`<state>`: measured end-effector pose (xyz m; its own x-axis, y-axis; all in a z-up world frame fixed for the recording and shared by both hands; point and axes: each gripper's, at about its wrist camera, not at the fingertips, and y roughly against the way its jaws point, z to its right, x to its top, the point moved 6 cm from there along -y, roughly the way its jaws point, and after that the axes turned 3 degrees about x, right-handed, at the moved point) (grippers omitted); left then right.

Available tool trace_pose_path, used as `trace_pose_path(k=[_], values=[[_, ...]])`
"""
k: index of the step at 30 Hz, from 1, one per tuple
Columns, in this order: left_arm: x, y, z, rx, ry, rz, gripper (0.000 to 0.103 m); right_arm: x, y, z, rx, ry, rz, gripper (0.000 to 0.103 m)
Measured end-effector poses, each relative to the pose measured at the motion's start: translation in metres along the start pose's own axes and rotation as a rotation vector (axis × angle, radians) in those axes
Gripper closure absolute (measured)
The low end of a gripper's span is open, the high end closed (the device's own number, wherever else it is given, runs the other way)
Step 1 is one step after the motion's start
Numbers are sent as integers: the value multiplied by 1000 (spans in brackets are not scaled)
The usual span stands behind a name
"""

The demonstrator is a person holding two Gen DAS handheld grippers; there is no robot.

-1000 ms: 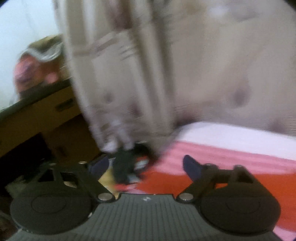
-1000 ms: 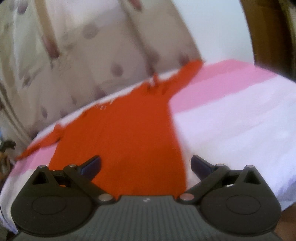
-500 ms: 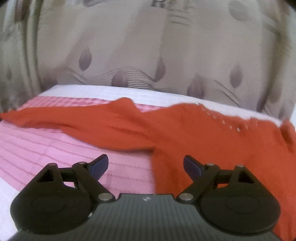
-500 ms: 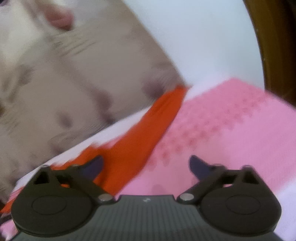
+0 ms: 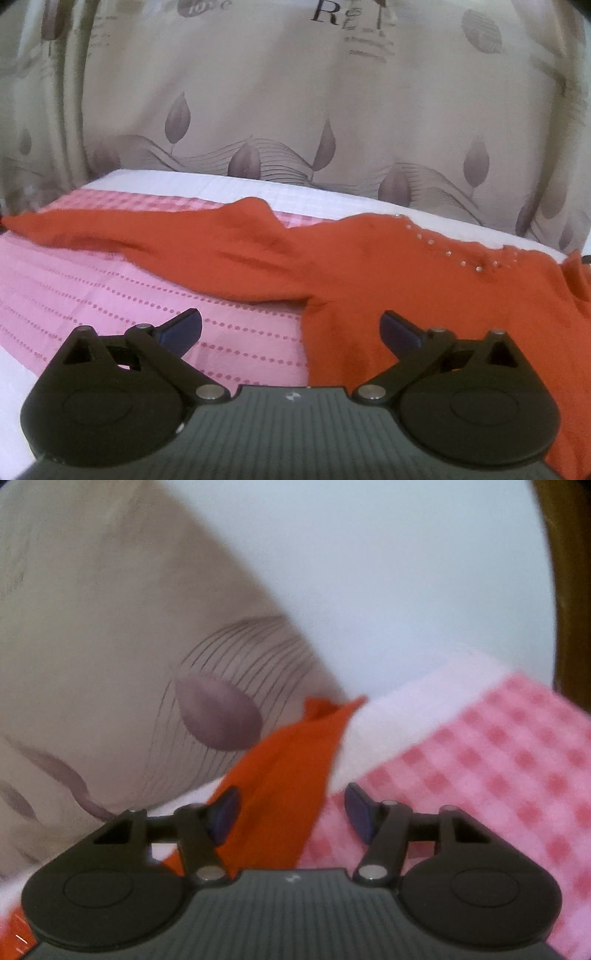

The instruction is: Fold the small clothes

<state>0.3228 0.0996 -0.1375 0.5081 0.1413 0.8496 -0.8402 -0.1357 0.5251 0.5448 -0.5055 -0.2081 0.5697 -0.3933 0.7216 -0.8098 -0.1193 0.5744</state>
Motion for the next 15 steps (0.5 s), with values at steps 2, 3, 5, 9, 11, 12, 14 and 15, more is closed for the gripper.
trace_pose_path(k=[2, 3, 5, 9, 11, 12, 14, 15], values=[[-1, 0, -1, 3, 2, 0, 2, -1, -5, -12, -12, 61, -28, 82], [-1, 0, 0, 8, 0, 0, 1, -4, -6, -12, -25, 60, -29, 92], [-2, 2, 0, 12, -1, -1, 0, -6, 2, -7, -63, 49, 12, 95], [-2, 0, -5, 20, 19, -17, 0, -8, 42, 16, -158, 1, 139, 96], [-2, -2, -8, 21, 42, -28, 0, -15, 72, 31, -189, -24, 186, 96], [-2, -4, -10, 21, 54, -35, 0, -21, 91, 40, -208, -35, 211, 96], [-3, -5, -13, 19, 73, -46, 0, -32, 122, 57, -219, -90, 241, 96], [-3, -6, -14, 19, 80, -48, 0, -36, 135, 65, -217, -106, 251, 95]])
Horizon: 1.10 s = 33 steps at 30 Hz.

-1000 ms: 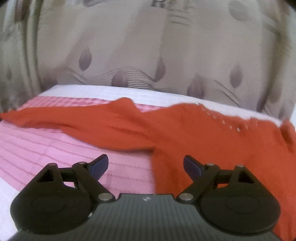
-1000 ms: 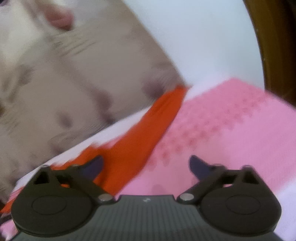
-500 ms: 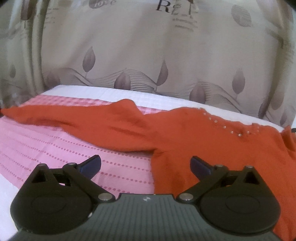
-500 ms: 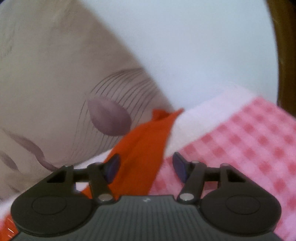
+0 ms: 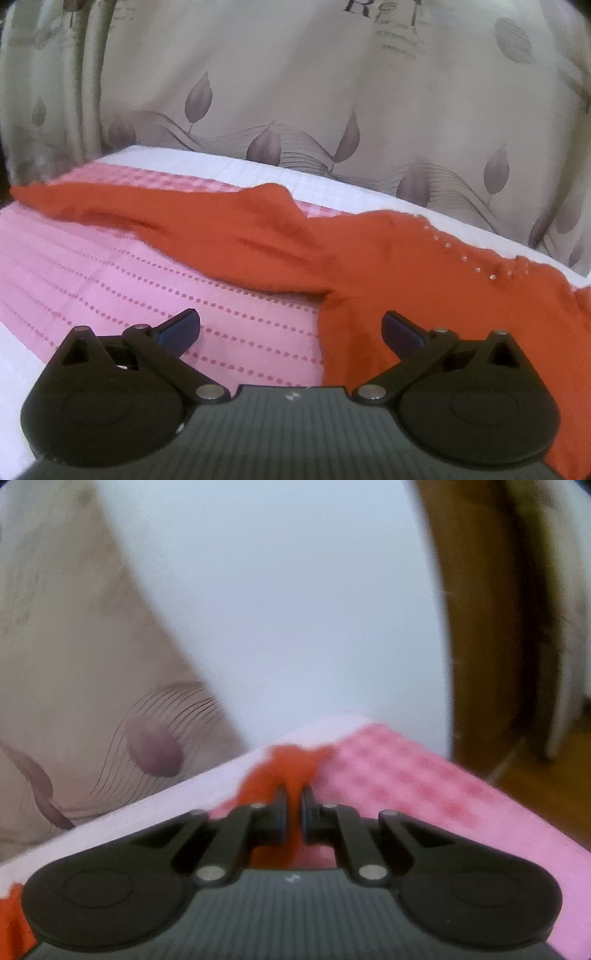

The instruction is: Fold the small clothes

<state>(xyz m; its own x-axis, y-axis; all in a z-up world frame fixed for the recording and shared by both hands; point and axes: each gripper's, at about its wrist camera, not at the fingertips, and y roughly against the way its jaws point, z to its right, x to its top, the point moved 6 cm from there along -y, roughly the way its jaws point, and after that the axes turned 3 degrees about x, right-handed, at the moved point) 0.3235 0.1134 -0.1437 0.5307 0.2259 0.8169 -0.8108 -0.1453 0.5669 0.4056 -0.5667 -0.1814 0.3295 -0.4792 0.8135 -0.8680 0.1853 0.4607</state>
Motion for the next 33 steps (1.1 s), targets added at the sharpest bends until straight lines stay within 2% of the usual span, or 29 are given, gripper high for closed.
trace_pose_path(k=[4, 7, 8, 9, 11, 12, 16, 17, 18, 19, 21, 23, 25, 27, 30, 33], values=[[0, 1, 0, 4, -4, 2, 0, -13, 25, 34, 9, -105, -26, 95], [0, 2, 1, 6, -14, 6, 0, -16, 27, 57, 42, -227, -67, 87], [0, 2, 1, 7, -15, 7, 0, -16, 25, 62, 51, -271, -78, 71], [0, 2, 1, 8, -16, 7, 0, -16, 21, 68, 76, -317, -102, 45], [0, 2, 1, 7, -18, 6, 0, -15, 19, 70, 118, -364, -93, 24], [0, 2, 1, 8, -18, 6, 0, -14, 16, 70, 128, -369, -87, 20], [0, 1, 1, 4, -16, 2, 0, -11, 0, 64, 107, -316, -79, 22], [0, 1, 0, 3, -16, 2, 0, -10, -3, 63, 88, -294, -87, 43], [0, 1, 0, 3, -15, 1, 0, -11, -7, 61, 66, -263, -118, 81], [-1, 1, -1, 2, -14, -1, 0, -12, -12, 61, 50, -256, -146, 86], [0, 1, 0, 5, -10, -3, 0, -11, -8, 64, 22, -236, -137, 94], [-1, 0, -1, 4, -1, -5, 0, -7, 10, 73, -36, -214, -72, 94], [-1, 0, -2, 1, 9, -10, 0, -10, 30, 97, -93, -276, -22, 95], [-1, -1, -3, -2, 15, -14, 0, -19, 44, 121, -104, -371, -22, 95], [-1, -1, -3, 1, 16, -13, 0, -23, 59, 131, -149, -368, -33, 96], [-1, -1, -2, 5, 15, -10, 0, -28, 68, 136, -99, -412, -52, 96]])
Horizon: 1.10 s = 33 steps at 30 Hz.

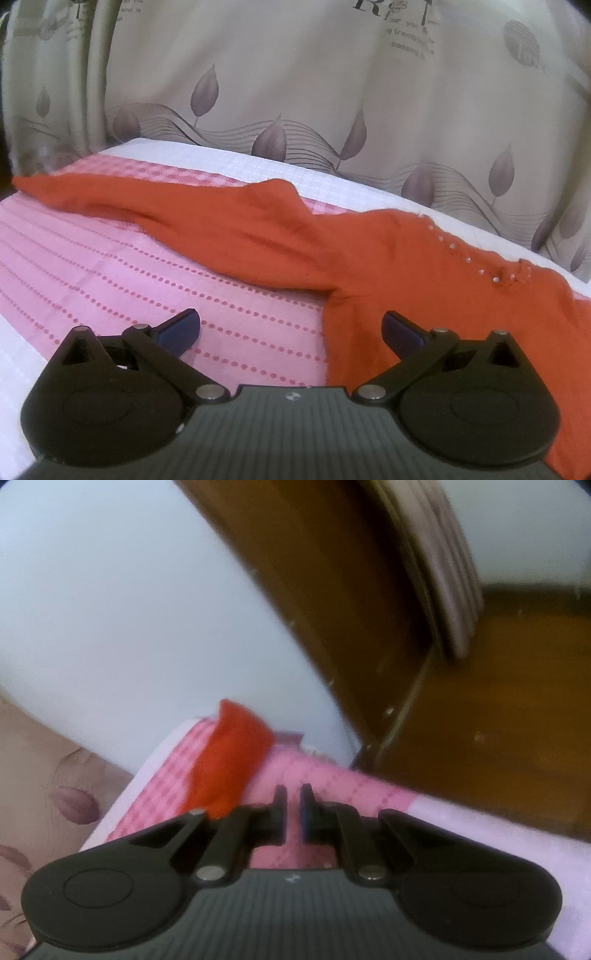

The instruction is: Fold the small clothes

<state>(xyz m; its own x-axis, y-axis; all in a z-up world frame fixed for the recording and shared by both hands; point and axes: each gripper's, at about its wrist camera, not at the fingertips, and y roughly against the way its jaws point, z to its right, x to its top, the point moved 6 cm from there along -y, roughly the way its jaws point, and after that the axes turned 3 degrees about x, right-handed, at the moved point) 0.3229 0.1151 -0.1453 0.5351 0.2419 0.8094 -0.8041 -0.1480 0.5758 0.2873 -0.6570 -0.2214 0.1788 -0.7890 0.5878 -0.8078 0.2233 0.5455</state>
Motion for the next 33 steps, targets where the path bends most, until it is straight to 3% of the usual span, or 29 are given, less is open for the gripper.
trace_pose_path(k=[3, 5, 7, 10, 11, 12, 13, 14, 16, 18, 20, 22, 23, 24, 26, 28, 30, 33], values=[[0, -1, 0, 1, 0, -1, 0, -9, 9, -1, 29, -38, -20, 94], [0, -1, -1, 2, 4, -6, 0, -16, 25, -19, -9, 52, 46, 90], [1, -2, -2, 2, 5, -11, 0, -32, 30, -66, 113, 246, 23, 90], [1, -1, -3, 5, 3, -8, 0, -79, 21, -154, 425, 490, -185, 86], [1, -1, -3, 3, 3, -7, 0, -95, 16, -179, 501, 545, -252, 68], [1, -1, -4, 3, 4, -7, 0, -111, 8, -205, 530, 613, -290, 35], [1, -1, -4, 3, 5, -8, 0, -123, -1, -223, 545, 665, -309, 18], [1, -1, -5, 1, 8, -10, 0, -132, -10, -239, 569, 715, -321, 6], [1, -3, -6, -8, 16, -17, 0, -149, -24, -266, 579, 813, -318, 6], [0, -4, -6, -13, 24, -22, 0, -166, -40, -284, 634, 853, -415, 6], [0, -4, -6, -17, 22, -22, 0, -180, -56, -293, 624, 903, -474, 7], [0, -5, -5, -20, 18, -24, 0, -201, -55, -290, 610, 1011, -513, 15], [0, -5, -6, -20, 18, -24, 0, -210, -56, -290, 585, 1077, -513, 43], [0, -5, -6, -20, 20, -25, 0, -215, -48, -289, 562, 1161, -440, 68], [0, -5, -6, -22, 25, -28, 0, -212, -37, -285, 524, 1183, -393, 96], [0, -5, -6, -20, 24, -29, 0, -208, -26, -275, 440, 1253, -287, 96], [0, -6, -6, -19, 22, -29, 0, -197, -22, -256, 363, 1229, -225, 96], [0, -6, -6, -17, 22, -28, 0, -184, -17, -240, 367, 1133, -191, 96]])
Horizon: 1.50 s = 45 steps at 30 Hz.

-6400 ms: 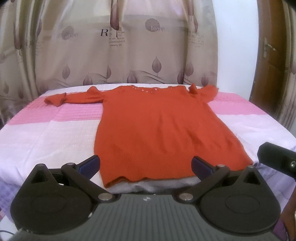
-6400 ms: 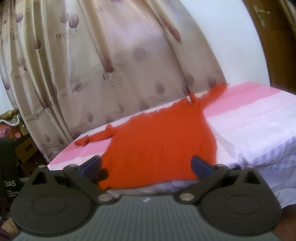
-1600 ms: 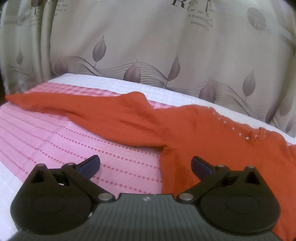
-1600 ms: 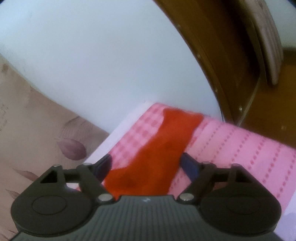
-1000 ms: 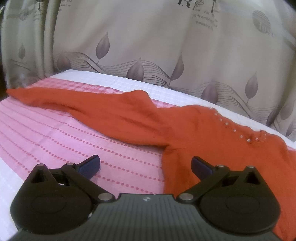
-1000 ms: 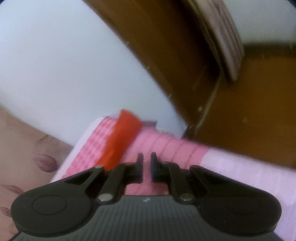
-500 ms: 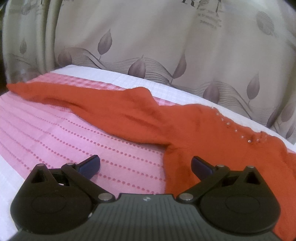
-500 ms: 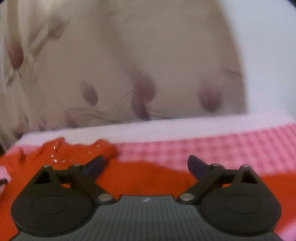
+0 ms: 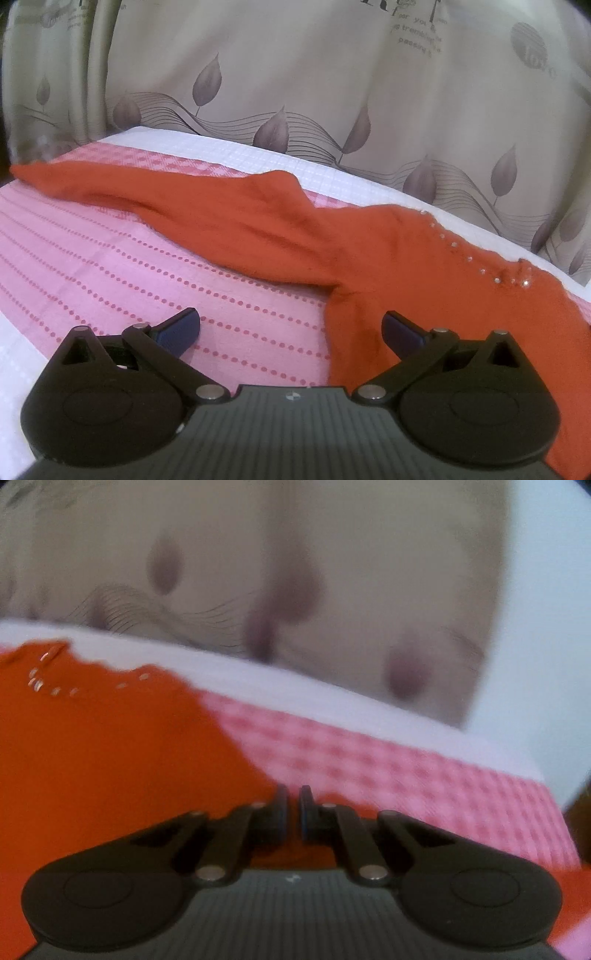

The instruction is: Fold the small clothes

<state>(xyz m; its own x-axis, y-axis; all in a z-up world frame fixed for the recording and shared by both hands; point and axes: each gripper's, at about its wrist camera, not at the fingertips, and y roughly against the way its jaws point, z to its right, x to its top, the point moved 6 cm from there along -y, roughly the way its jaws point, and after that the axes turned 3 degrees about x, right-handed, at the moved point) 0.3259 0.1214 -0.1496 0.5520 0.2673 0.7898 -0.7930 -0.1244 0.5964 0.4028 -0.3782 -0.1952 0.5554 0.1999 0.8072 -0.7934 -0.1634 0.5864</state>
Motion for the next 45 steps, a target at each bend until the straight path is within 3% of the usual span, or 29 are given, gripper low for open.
trace_pose_path(k=[2, 4, 7, 10, 13, 14, 15, 17, 20, 26, 28, 30, 32, 37, 40, 45], values=[[0, -1, 0, 1, -1, -1, 0, 5, 7, 4, 79, -47, 44, 96], [0, -1, 0, 1, 1, -1, 0, 10, 14, 17, 75, -139, 85, 94], [0, 0, 0, 1, 2, -1, 0, 4, 43, 63, 93, -434, 213, 88], [0, 0, 0, 1, 1, -1, 0, -28, 81, 121, -112, -602, 230, 82], [0, -1, 0, 2, 0, -2, 0, -65, 109, 171, -248, -699, 153, 75], [-1, -1, -1, 2, -1, -2, 0, -75, 117, 185, -259, -733, 150, 66], [-1, -1, -1, 3, -1, -3, 0, -86, 125, 199, -273, -781, 146, 47], [-1, -1, -1, 4, -2, -3, 0, -99, 129, 213, -253, -839, 132, 21], [-1, -1, -1, 3, -2, -3, 0, -100, 116, 216, -195, -857, 129, 22], [-2, -1, -1, 4, -4, -3, 0, -70, 72, 211, -221, -731, 56, 22], [-2, -1, -1, 4, -4, -3, 0, -63, 61, 203, -247, -666, 26, 27], [-2, -1, -1, 5, -5, -3, 0, -65, 63, 197, -280, -622, 6, 78], [-3, -1, -1, 5, -4, -3, 0, -71, 71, 202, -288, -656, 18, 91], [-2, -1, -1, 2, 1, -2, 0, -75, 85, 209, -316, -771, 85, 93], [-1, -2, -1, 1, 5, -3, 0, -73, 102, 208, -290, -855, 173, 93], [-1, -2, 0, 2, 7, -3, 0, -54, 120, 204, -247, -884, 221, 93]])
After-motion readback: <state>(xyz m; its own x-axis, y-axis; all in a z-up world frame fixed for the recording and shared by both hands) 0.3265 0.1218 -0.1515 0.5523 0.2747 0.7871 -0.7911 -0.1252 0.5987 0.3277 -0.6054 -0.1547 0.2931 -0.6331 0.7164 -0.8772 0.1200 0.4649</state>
